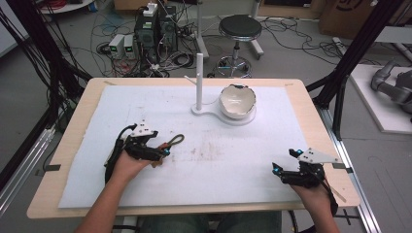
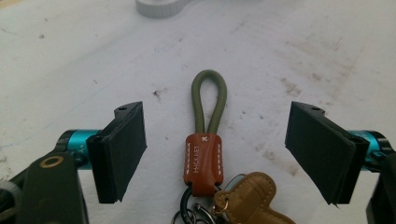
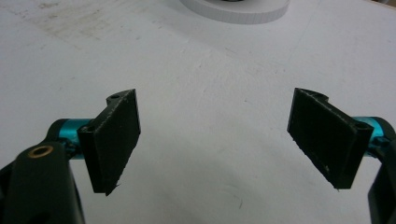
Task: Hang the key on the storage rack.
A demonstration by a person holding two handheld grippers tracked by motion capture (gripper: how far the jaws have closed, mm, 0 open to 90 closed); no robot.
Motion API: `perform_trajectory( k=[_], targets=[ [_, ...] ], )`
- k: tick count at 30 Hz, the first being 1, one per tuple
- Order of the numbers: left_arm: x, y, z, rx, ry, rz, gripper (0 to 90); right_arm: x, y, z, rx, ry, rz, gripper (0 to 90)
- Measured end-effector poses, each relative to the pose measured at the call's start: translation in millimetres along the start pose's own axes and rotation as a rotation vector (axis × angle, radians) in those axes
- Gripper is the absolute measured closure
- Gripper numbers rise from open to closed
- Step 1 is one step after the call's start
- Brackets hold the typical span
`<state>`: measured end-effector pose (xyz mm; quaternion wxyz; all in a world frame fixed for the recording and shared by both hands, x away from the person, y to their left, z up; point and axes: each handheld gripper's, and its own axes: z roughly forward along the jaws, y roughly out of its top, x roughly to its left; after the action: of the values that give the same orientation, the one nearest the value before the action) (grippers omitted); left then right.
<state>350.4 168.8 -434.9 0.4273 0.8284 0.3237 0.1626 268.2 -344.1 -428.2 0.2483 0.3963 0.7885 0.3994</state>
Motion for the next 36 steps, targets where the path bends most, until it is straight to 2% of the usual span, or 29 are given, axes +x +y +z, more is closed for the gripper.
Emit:
perform_trajectory(
  k=[6,10,11,13,16,23,26,29,33,36],
  targets=[
    [0.6,1.9,15.3,0.057,-0.011,-0.007,21.8,-2.2,-4.6,-5.6,0.003,-0.009,0.005,17.4],
    [2.8,0.1,18.5,0.086,-0.005,-0.023,28.3,-3.0,-6.6,-8.4,0.0,-0.014,0.012,17.3],
    [4.7,-1.1,18.3,0.106,-0.016,-0.024,31.2,-3.3,-6.9,-9.0,-0.001,-0.013,0.013,17.4],
    [5.4,-2.2,17.5,0.114,-0.029,-0.02,39.9,-3.6,-7.1,-9.3,-0.001,-0.015,0.014,17.3],
    [7.2,-3.9,17.4,0.147,-0.026,-0.026,44.8,-3.4,-6.8,-8.6,0.0,-0.012,0.013,17.4],
    [7.9,-4.9,15.7,0.151,-0.007,-0.009,60.4,-1.8,-6.0,-7.2,0.003,-0.009,0.006,17.3],
    [3.9,-3.9,16.1,0.159,0.005,0.03,66.6,-1.2,-5.7,-6.8,0.003,-0.007,0.011,17.3],
    [0.1,-2.8,16.2,0.165,0.018,0.072,68.4,-1.1,-5.3,-5.5,0.006,-0.005,0.001,17.3],
    [1.0,-3.1,15.7,0.155,-0.001,0.076,70.2,0.3,-4.1,-4.2,0.005,-0.003,0.001,17.4],
    [2.2,-1.3,12.9,0.105,-0.038,0.056,70.5,1.1,-3.2,-3.2,0.003,0.001,-0.005,17.4]
  ],
)
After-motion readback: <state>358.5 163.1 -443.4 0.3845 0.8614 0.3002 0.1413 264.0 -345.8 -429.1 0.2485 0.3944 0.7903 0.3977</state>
